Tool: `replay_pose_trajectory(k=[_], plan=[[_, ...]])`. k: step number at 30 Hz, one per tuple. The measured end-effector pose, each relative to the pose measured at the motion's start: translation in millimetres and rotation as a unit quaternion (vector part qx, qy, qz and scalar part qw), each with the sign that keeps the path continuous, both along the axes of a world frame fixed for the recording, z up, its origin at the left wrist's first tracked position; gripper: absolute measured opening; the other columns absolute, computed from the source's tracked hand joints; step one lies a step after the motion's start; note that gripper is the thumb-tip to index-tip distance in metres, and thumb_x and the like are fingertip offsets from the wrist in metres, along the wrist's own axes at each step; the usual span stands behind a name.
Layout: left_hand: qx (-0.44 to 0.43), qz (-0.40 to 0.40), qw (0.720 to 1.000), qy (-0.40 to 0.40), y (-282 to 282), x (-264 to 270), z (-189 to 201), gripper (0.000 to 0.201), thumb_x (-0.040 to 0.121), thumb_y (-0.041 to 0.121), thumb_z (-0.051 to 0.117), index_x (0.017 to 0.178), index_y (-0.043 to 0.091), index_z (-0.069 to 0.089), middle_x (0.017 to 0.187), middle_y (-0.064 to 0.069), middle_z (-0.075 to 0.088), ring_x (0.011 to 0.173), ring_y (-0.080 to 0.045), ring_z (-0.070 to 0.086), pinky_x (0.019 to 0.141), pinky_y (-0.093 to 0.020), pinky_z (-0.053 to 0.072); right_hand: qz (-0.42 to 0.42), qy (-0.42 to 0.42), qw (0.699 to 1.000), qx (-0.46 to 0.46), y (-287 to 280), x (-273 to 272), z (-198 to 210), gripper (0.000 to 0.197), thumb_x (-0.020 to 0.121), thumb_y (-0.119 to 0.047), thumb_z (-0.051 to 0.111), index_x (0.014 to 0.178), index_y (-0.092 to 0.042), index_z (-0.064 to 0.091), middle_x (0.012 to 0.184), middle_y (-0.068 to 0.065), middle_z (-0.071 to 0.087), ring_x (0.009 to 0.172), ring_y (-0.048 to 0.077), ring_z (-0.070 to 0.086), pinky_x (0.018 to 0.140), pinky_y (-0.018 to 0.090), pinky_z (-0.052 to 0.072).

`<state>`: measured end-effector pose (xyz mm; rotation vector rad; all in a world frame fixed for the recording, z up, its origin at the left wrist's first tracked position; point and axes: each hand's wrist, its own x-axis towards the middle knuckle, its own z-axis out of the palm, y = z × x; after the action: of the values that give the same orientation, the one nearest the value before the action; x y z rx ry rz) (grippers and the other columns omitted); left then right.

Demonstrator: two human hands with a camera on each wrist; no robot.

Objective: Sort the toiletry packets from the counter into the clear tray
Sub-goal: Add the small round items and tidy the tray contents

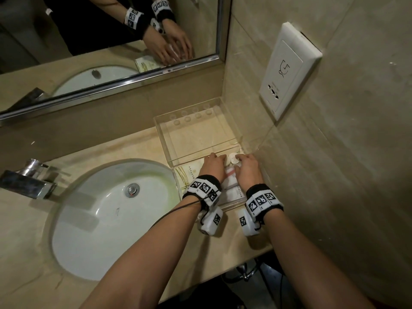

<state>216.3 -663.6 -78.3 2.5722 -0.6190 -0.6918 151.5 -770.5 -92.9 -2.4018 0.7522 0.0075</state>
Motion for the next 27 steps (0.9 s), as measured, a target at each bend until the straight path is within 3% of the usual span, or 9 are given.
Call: replay_pose_trajectory(k=[2,5,10,14,16,21,27], plan=[[-0.013,-0.007,1.0,0.001,0.5,-0.2,0.2,0.042,0.086,0.037,0.065,0.122,0.014,0.06,0.115,-0.014,0.054,0.108,-0.031,0.054,0.096,-0.037,0.046,0.005,0.004,1.0,0.001,0.2,-0.2,-1.8,0.038,0.092,-0.004,0.057,0.13,-0.008,0.059,0.13,0.013,0.052,0.11,0.032,0.06,0.098,0.044,0.05],[-0.007,-0.015,1.0,-0.005,1.3,-0.1,-0.9,0.034,0.087,0.025,0.065,0.119,0.014,0.063,0.114,-0.013,0.054,0.106,-0.032,0.055,0.095,-0.036,0.046,0.006,0.007,1.0,0.005,1.1,-0.1,-1.8,0.038,0.092,-0.004,0.056,0.13,-0.008,0.059,0.131,0.013,0.051,0.111,0.032,0.06,0.099,0.045,0.049],[0.017,-0.041,0.999,-0.002,5.2,2.6,2.6,0.039,0.09,0.024,0.06,0.128,0.017,0.055,0.122,-0.012,0.049,0.113,-0.031,0.051,0.097,-0.037,0.045,0.006,0.01,1.0,0.006,2.2,0.2,1.5,0.037,0.094,-0.007,0.057,0.131,-0.007,0.059,0.133,0.013,0.05,0.114,0.031,0.058,0.101,0.045,0.048],[0.005,-0.03,1.0,0.0,11.1,3.9,3.3,0.046,0.093,0.011,0.053,0.138,0.02,0.049,0.131,-0.01,0.046,0.122,-0.029,0.045,0.103,-0.038,0.042,0.013,0.008,1.0,0.003,0.6,-0.4,3.7,0.036,0.094,-0.008,0.057,0.13,-0.006,0.059,0.133,0.014,0.051,0.114,0.031,0.059,0.103,0.042,0.047],[0.008,-0.037,0.999,-0.004,14.5,1.3,3.1,0.052,0.09,0.007,0.057,0.139,0.022,0.048,0.133,-0.008,0.046,0.123,-0.027,0.045,0.103,-0.037,0.042,0.017,0.005,1.0,0.002,1.1,-0.9,5.6,0.035,0.094,-0.007,0.056,0.129,-0.006,0.06,0.132,0.015,0.052,0.113,0.032,0.059,0.103,0.042,0.047],[0.033,-0.062,0.997,-0.008,16.6,-4.8,5.5,0.057,0.092,0.008,0.053,0.144,0.026,0.039,0.136,-0.005,0.043,0.126,-0.026,0.039,0.104,-0.037,0.041,0.021,0.022,1.0,0.006,3.8,-1.7,10.4,0.034,0.094,-0.008,0.055,0.129,-0.006,0.06,0.134,0.015,0.05,0.117,0.032,0.055,0.104,0.043,0.045],[-0.077,0.027,0.996,-0.041,35.5,-0.8,25.5,0.037,0.093,0.008,0.049,0.127,0.019,0.058,0.123,-0.009,0.056,0.117,-0.026,0.047,0.1,-0.038,0.042,0.025,-0.014,0.999,0.018,3.4,-1.1,22.9,0.024,0.093,-0.009,0.059,0.116,-0.009,0.065,0.125,0.011,0.055,0.106,0.029,0.061,0.096,0.037,0.05]])
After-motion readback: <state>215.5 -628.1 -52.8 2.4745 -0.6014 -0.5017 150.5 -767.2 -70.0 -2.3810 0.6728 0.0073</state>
